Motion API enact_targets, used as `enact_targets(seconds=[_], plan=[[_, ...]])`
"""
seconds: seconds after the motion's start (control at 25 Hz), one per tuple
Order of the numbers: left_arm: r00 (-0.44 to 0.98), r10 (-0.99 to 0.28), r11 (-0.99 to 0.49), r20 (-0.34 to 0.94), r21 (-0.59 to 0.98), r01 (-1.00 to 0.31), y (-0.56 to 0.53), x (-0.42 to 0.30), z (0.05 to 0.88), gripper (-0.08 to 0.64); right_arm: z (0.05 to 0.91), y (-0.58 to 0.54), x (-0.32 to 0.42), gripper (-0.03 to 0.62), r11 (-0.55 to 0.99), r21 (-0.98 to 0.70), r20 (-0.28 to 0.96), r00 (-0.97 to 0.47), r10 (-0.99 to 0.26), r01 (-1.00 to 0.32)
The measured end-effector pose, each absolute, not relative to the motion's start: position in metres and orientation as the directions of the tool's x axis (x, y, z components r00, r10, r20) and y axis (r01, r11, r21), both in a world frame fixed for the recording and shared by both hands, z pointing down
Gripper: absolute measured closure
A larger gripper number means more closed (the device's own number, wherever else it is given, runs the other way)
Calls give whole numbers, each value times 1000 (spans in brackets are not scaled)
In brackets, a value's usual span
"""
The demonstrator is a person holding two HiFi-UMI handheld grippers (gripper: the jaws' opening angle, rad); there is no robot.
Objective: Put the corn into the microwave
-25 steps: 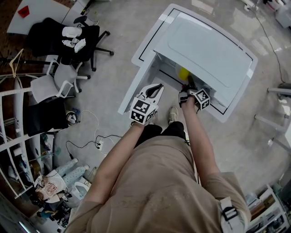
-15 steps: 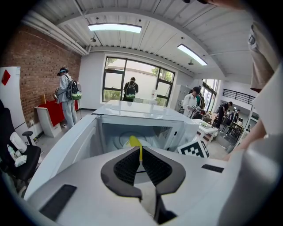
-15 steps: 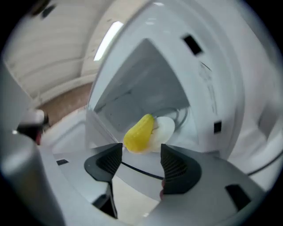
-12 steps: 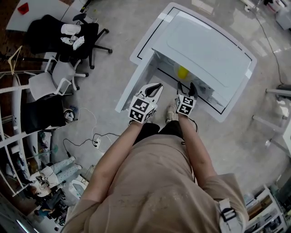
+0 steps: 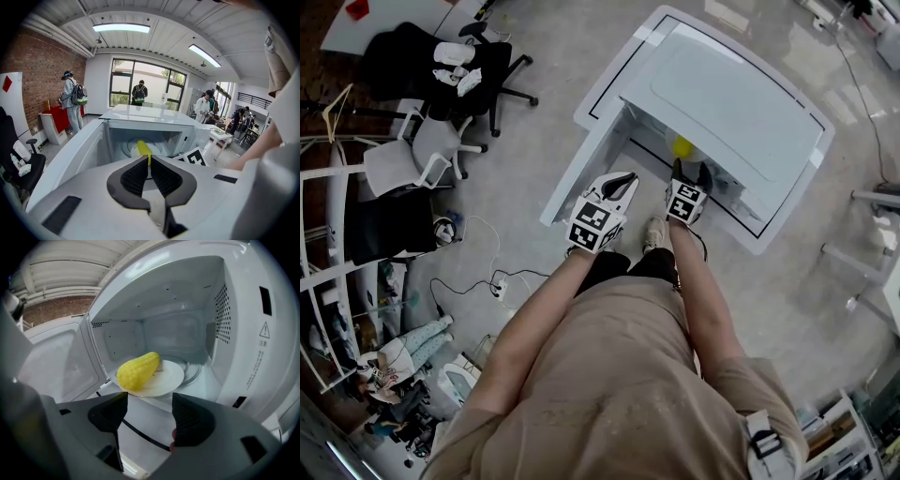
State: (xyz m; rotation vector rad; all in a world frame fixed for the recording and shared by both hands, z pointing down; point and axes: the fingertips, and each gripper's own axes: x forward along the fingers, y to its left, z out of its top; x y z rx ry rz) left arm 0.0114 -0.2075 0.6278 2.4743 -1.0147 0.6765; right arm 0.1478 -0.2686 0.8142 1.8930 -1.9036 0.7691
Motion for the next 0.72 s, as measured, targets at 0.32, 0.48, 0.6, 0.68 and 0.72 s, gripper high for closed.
enact_targets(seconds=[0.32, 0.48, 0.6, 0.68, 0.72], plan=[[617, -556, -655, 556, 164, -738, -200, 7, 627, 554, 813, -291, 159, 311, -27, -57, 603, -13, -798, -998], [620, -562, -654, 548, 165, -738, -197, 5, 625, 554, 806, -301, 162, 311, 0, -11, 614, -7, -789, -1000], [630, -563, -657, 535, 173, -734, -195, 2, 623, 554, 805, -299, 159, 311, 37, 3, 623, -27, -782, -999], [637, -566, -658, 523, 179, -732, -190, -2, 620, 554, 799, -286, 149, 311, 101, -1, 623, -80, -778, -995], [640, -570, -657, 515, 182, -731, -187, -5, 618, 554, 794, -278, 143, 311, 136, -12, 617, -114, -779, -991]])
